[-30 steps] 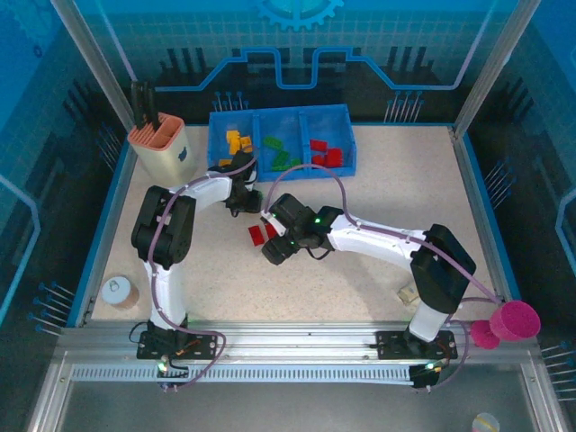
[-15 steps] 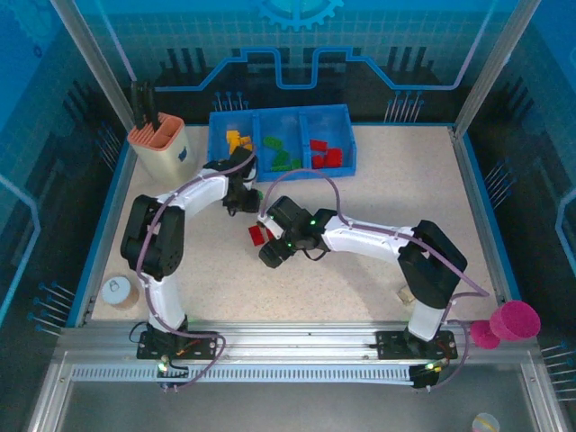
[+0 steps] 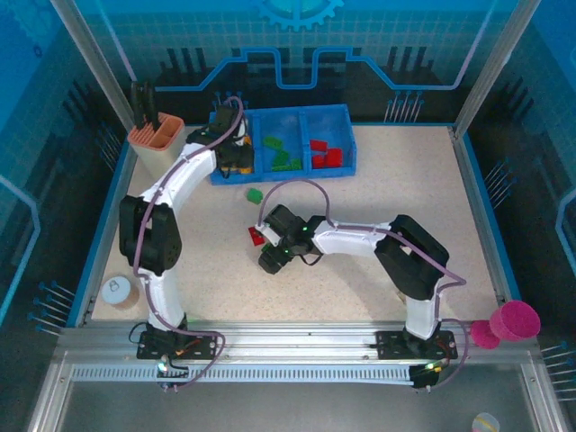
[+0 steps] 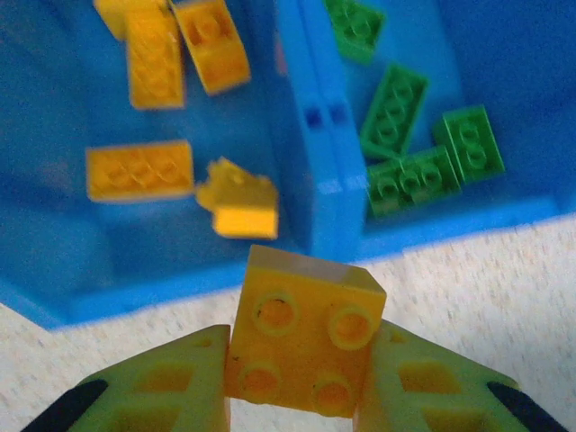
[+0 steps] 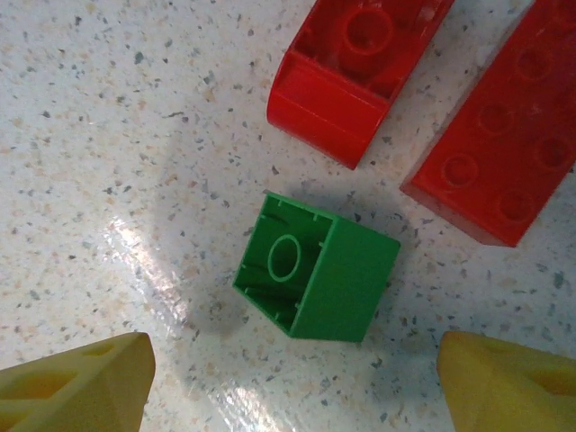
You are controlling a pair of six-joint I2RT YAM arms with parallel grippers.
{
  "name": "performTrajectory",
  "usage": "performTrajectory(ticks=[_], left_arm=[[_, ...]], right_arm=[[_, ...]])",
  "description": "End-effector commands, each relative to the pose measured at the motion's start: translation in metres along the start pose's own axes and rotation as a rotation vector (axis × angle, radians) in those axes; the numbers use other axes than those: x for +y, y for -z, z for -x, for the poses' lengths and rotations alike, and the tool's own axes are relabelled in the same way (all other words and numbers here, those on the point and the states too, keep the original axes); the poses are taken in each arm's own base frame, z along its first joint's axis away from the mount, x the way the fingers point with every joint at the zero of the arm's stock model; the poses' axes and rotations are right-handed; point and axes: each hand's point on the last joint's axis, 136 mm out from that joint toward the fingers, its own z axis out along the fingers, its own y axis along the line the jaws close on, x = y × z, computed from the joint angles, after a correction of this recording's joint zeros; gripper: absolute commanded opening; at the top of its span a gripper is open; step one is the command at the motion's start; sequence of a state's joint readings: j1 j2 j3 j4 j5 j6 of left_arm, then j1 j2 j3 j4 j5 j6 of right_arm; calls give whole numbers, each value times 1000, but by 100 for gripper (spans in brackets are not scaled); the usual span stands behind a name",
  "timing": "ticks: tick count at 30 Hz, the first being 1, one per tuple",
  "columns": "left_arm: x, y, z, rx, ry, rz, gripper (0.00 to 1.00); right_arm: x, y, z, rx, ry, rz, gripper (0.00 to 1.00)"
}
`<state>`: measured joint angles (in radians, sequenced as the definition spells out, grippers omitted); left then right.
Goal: Sort the legos into containers by color
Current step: Place the lego in the container.
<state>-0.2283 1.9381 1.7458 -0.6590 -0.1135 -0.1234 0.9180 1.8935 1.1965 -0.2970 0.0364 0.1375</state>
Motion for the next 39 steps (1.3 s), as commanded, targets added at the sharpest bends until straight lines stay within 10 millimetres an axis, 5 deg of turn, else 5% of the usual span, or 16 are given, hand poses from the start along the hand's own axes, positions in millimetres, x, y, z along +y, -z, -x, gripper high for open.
performTrajectory(ticks=[1,10,21,30,39], left_arm=[[18,-17,21,-42,9,27,31],[43,-68,47,-61,62,47,33],[46,-91,51,-37,83,33,59],[41,-66,64,-75,70,12,65],[31,-6,81,-154,52,-26,66]], right_arm=[[8,-5,14,-27,24,6,83],[4,-9,14,-11,10,-23,83],[2,-22,17,41,3,-39,83],[-4,-31,9,101,-4,-73,75],[-10,-40,-8,163,7,-99,53]])
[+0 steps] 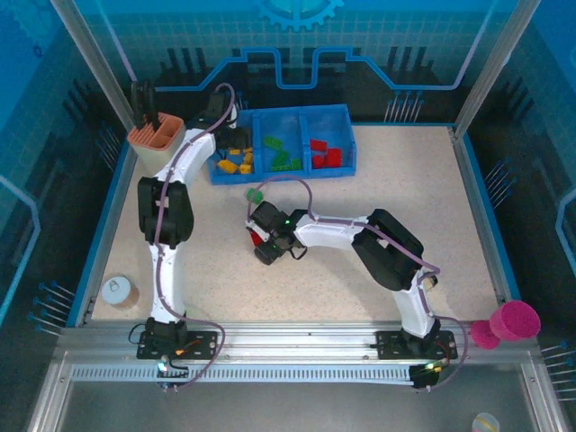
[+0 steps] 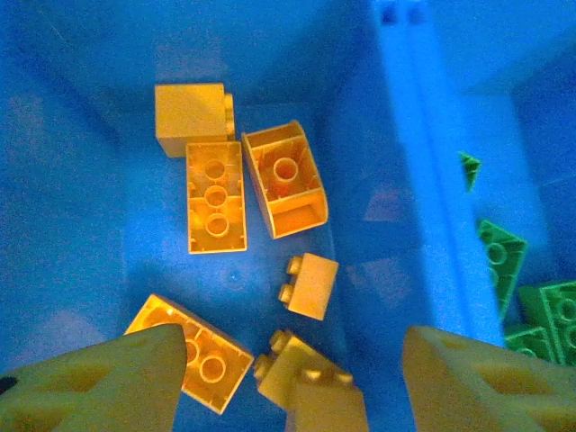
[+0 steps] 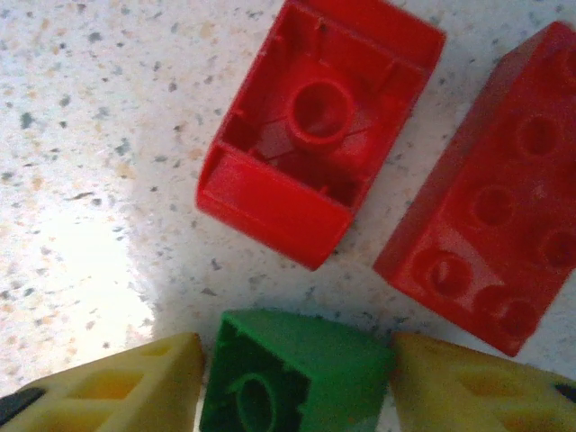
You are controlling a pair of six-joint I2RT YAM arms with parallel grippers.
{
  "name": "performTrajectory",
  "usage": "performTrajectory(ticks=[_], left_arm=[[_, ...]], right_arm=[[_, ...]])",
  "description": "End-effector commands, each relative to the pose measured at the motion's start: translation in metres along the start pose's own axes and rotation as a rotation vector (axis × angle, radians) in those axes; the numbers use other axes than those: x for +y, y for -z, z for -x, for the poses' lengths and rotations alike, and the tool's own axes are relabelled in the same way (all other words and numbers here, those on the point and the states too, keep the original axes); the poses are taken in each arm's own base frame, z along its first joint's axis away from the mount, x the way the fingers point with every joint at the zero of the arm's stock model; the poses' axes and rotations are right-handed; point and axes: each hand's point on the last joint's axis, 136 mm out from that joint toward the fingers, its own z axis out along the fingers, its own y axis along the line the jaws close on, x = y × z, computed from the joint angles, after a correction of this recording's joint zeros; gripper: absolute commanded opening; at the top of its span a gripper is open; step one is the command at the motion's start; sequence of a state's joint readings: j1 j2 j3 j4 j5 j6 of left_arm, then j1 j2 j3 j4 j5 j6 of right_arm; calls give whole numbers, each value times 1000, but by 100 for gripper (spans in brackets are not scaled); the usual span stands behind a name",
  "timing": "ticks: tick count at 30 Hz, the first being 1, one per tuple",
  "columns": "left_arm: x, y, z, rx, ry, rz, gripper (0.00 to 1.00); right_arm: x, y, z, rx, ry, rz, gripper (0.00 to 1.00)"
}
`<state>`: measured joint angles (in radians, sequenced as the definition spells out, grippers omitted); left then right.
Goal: Sort the legos into containers by color
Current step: Place the lego in the container, then pick up the lego from the center of the table, then place the lego in the container.
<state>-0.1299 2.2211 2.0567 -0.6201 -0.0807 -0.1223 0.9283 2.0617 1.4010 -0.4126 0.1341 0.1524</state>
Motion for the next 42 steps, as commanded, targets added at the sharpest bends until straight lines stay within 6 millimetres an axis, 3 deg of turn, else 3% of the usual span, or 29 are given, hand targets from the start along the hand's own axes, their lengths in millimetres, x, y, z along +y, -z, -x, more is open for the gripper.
performTrajectory(ticks=[1,5,9,16,21,27,31,33,35,36,42], left_arm=[[-9,62,27,-91,-27,-44,66],[-9,89,23,-101,-43,-47,66],[-6,114,7,-93,-64,-46,67],[6,157,-30,-79,-83,-19,75],[4,180,-57,-77,-73,-64,79],[-7,205,-90,-33,-70,-162,86],[0,217,-112,-2,-125,-142,97],[4,221,-122,-11,-151,-132,99],[6,224,-129,-30,-147,-133,99],[4,227,-132,-38,-145,-144,99],[2,235,-141,-28,-146,-171,99]], right_arm=[[4,-13,-25,97,32,1,50],[-7,-5,-33,114,97,-38,38],[-20,23,-21,59,100,-29,34],[-57,88,34,-116,34,-22,33],[-92,108,78,-211,64,-74,33],[-153,95,127,-294,83,-190,34],[-176,76,158,-340,69,-208,36],[-186,63,168,-349,64,-218,36],[-195,63,179,-365,52,-232,36],[-200,48,177,-349,48,-233,37],[-225,31,189,-385,-36,-228,42]])
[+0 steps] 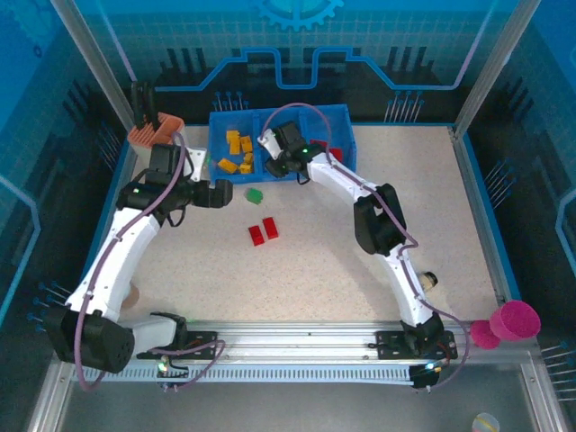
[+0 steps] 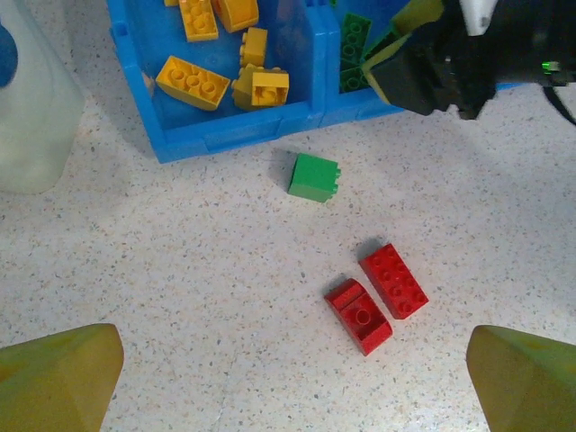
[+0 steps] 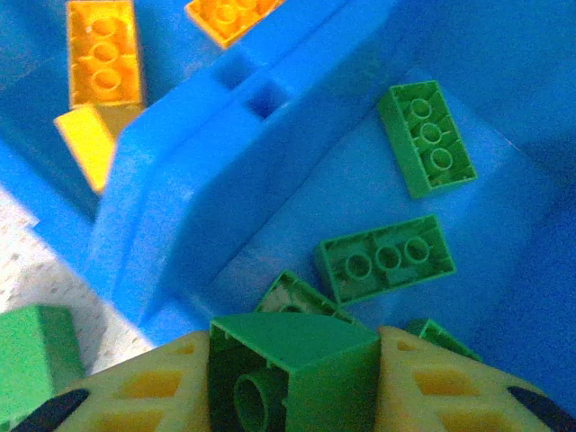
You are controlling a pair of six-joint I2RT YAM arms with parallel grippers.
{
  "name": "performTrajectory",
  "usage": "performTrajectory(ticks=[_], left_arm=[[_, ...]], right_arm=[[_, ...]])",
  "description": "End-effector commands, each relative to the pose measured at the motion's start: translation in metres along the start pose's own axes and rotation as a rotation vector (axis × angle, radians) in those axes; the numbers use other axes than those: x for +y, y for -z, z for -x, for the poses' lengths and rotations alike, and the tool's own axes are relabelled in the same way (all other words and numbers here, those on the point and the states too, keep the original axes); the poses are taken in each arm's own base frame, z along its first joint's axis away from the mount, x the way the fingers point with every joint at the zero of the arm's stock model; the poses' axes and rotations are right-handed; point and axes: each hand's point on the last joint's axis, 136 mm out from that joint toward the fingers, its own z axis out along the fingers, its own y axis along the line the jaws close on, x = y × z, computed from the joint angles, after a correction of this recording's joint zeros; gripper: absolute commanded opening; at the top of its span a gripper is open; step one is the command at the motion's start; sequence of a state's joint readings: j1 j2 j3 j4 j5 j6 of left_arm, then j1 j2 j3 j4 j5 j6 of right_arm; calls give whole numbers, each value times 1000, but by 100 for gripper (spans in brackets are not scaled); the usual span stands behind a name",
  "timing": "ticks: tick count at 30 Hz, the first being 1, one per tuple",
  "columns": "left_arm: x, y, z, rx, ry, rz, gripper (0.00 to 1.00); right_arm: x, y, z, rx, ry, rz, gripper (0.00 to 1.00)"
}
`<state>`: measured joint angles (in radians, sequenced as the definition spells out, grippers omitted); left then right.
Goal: Sort the legos into containers by color
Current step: Place the lego in the container.
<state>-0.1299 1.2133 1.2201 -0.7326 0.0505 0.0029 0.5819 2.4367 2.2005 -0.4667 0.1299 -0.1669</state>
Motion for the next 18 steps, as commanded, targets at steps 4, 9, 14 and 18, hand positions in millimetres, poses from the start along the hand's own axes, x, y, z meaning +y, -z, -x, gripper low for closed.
performTrajectory(ticks=[4,9,14,18], left_arm=[[-5,-1,-13,39,-13,-39,99],[-6,-4,-13,55,-8,-46,99],[-7,0,-8,45,-6,-43,99],[-7,1,-4,32,0,-45,99]], right_arm=[[-22,-11,12,-47,-53,-31,48],[-27,-17,8,-40,-61,-39,55],[-24,-9,16,-75,-55,-23,69],[-19,12,32,-120,-46,3,72]])
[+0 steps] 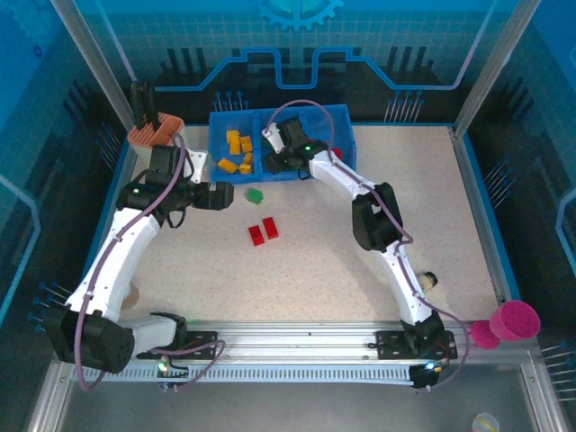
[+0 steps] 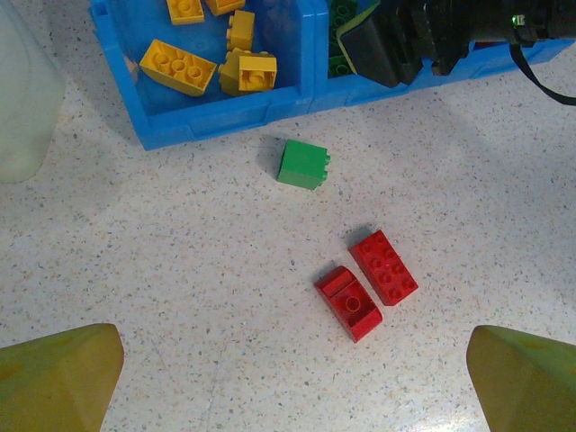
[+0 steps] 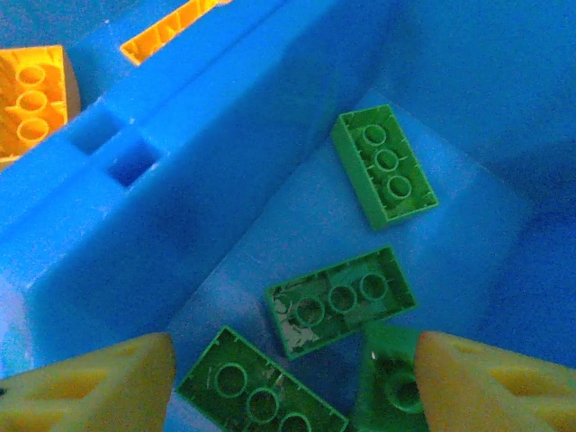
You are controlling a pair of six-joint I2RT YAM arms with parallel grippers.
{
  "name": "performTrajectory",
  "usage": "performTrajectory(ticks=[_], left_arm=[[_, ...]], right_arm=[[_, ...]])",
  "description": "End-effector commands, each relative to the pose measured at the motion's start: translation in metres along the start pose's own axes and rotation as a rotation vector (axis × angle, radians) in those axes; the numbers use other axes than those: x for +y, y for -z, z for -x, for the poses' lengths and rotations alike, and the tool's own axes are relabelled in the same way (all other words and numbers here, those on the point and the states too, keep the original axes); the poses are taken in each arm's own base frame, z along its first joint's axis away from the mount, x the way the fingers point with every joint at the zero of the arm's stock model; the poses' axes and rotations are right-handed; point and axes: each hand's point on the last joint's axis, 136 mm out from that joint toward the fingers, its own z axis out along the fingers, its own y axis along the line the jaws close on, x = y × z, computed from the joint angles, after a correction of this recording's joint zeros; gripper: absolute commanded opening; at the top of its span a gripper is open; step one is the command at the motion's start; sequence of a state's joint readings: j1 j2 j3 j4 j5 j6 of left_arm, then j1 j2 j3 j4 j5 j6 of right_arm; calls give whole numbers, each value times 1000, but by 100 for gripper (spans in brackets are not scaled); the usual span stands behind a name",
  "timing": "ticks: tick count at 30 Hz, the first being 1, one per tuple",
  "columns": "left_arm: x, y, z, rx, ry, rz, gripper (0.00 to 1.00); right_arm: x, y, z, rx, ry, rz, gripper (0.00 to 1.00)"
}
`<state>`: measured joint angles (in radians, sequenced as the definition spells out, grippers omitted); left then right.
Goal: Sort the legos into containers by color
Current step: Place the lego in the container, then pick up the lego from the center of the table.
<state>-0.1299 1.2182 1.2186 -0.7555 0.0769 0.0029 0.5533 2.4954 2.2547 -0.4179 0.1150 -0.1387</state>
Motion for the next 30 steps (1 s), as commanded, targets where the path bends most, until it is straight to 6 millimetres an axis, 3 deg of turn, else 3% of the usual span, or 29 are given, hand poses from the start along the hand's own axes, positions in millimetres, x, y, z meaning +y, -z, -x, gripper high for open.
performTrajectory(ticks=[1,7,13,19,24,30], left_arm=[[-4,3,4,-2,-4,-23,99],[-5,-3,7,-1,-12,-30,99],[-3,-5,13,-20,-33,-19,99],[-4,-7,16,-41,-33,-26,99],[-5,-6,16,-44,-27,-36,99],[-4,0,13,-70,-32,-24,99]], right_arm=[[2,32,31,-82,8,22,72],[34,68,38,-103,24,54,71],[74,84,18,-16,-227,147,69],[106,72,-7,70,-389,204,67],[119,54,-12,102,-518,251,66],[130,23,-19,157,-527,244,67]])
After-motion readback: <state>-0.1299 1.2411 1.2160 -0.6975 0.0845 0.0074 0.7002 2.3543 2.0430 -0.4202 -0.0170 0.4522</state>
